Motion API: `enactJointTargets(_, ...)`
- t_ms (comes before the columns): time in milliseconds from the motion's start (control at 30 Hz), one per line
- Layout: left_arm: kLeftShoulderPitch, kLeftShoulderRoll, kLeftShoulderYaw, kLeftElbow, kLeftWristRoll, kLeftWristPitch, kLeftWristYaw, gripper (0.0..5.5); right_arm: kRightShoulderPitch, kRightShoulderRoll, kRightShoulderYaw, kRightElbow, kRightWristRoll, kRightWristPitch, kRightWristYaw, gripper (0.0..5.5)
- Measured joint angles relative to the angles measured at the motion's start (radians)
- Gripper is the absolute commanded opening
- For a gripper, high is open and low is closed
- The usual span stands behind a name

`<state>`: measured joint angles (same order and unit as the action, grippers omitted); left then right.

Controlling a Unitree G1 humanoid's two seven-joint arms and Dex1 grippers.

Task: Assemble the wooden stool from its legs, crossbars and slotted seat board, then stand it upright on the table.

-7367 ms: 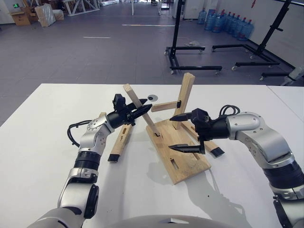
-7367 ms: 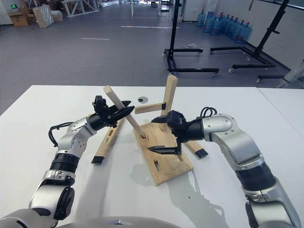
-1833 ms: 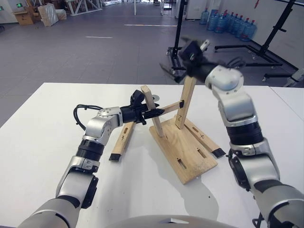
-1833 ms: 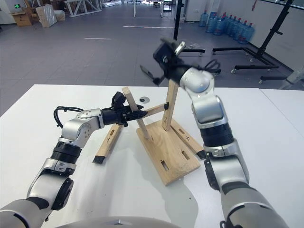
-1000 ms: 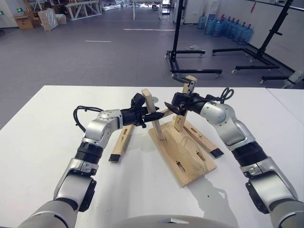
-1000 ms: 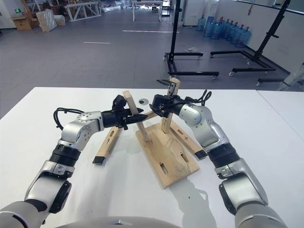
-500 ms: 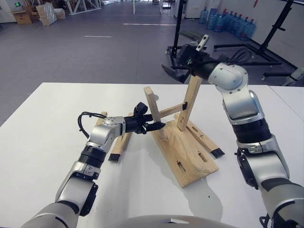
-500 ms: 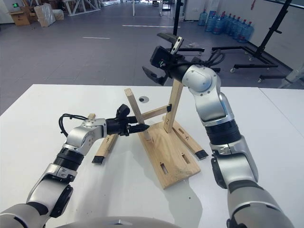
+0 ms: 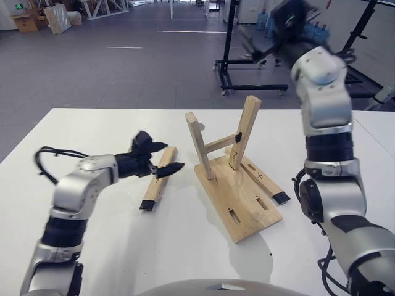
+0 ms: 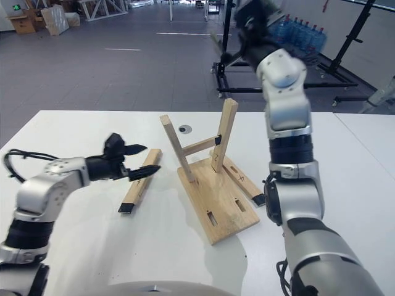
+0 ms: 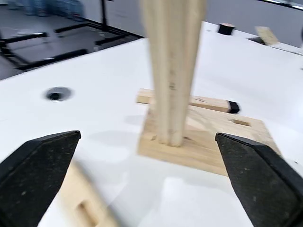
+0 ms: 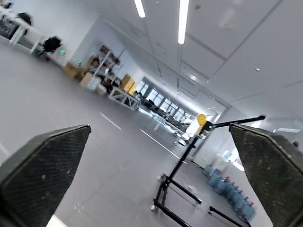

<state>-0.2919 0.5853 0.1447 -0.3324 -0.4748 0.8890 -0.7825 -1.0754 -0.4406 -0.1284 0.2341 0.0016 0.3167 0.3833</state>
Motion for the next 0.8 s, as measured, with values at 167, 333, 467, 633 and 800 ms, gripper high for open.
enactJointTargets(167,0.017,0.003,0.288,-0.088,0.090,0.291,0.365,5.39,-0.016,-0.198,-0.286,0.006,0.184,0.232,-0.005,5.40)
enactJointTargets(333,0.067,-0.172,0.137,0.109,0.173,0.207,0.493,5.39,0.213,-0.159,-0.334,-0.028,0.216,0.281,-0.052,5.40)
enactJointTargets(467,0.032,-0.183,0.048,0.355,0.250,-0.025,0.481,5.39,0.245,-0.083,-0.289,-0.032,0.234,0.279,-0.082,5.40)
enactJointTargets(633,-0.016,-0.162,0.003,0.552,0.303,-0.195,0.454,5.39,0.280,-0.059,-0.272,-0.062,0.255,0.277,-0.103,5.40)
enactJointTargets(800,-0.021,-0.179,-0.013,0.595,0.303,-0.243,0.445,4.91,0.280,-0.047,-0.265,-0.061,0.273,0.277,-0.119,5.40)
